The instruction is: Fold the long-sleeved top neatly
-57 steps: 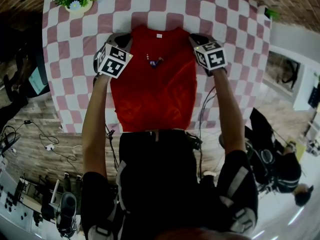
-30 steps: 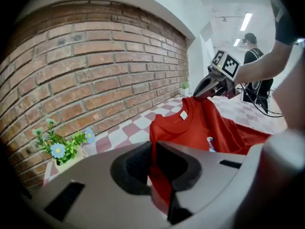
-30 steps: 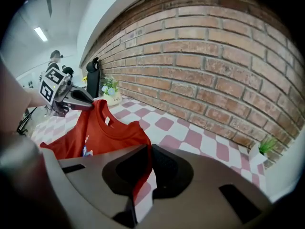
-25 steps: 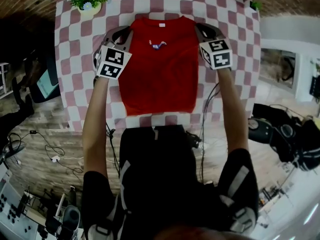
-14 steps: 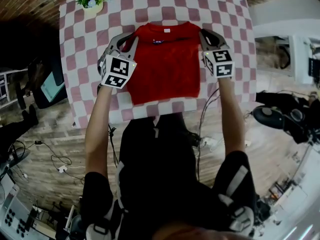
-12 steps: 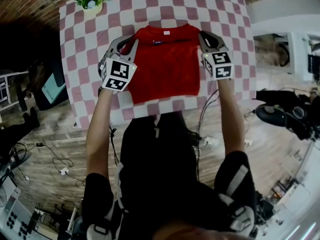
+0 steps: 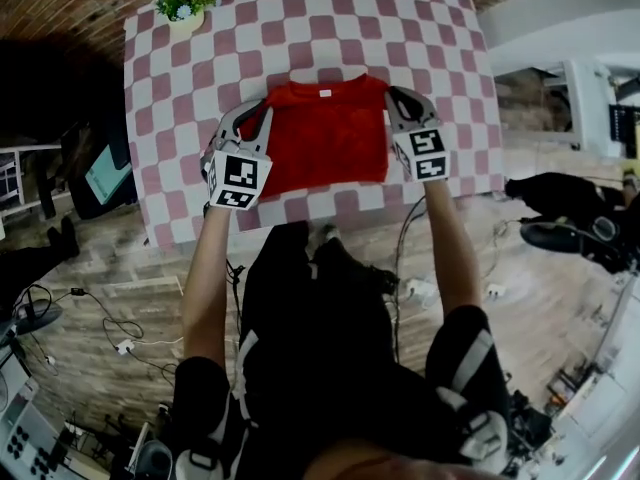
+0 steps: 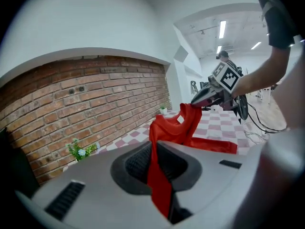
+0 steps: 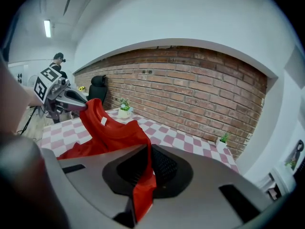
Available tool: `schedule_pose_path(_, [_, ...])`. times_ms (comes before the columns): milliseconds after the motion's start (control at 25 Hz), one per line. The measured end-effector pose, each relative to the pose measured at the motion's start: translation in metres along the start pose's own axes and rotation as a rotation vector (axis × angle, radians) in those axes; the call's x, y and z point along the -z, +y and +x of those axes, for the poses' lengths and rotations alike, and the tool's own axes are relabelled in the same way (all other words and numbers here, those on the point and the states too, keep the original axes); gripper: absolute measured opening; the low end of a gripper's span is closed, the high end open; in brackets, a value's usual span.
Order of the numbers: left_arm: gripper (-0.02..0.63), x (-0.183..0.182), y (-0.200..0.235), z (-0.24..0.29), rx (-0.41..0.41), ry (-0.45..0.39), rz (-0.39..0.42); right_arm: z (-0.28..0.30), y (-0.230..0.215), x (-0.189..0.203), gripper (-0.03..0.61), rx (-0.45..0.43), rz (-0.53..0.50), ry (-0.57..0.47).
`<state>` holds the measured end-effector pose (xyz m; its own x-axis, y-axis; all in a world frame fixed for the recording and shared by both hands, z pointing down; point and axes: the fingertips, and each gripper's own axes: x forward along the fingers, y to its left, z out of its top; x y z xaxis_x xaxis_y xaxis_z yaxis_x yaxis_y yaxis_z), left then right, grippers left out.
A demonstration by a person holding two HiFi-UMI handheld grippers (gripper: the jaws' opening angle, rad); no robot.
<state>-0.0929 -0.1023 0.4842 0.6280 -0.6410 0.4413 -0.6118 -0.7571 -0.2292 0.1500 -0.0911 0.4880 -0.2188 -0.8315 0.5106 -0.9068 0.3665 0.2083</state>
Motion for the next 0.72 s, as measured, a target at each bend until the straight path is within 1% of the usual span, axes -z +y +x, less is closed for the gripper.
schedule_pose_path(80, [0.032,0.002,-0.009,-0.009,-0.021,0.004,0.002,-0.010,0.009,0.002,0.026,-0.015,0.014,-0.007])
schedule_pose_path(280, [0.032,0.010,-0.035,-0.031,-0.073,0.011,0.028,-0.031,0.022,0.017,0.026,-0.040,0.008,-0.029])
schedule_pose_path(520, [0.032,0.030,-0.065,-0.051,-0.123,0.027,0.018,-0.051,0.042,0.041,0.026,-0.068,0.000,-0.031])
schedule_pose_path(720, [0.032,0.058,-0.091,-0.056,-0.130,0.060,-0.008,-0.059,0.057,0.071,0.026,-0.083,-0.005,-0.028])
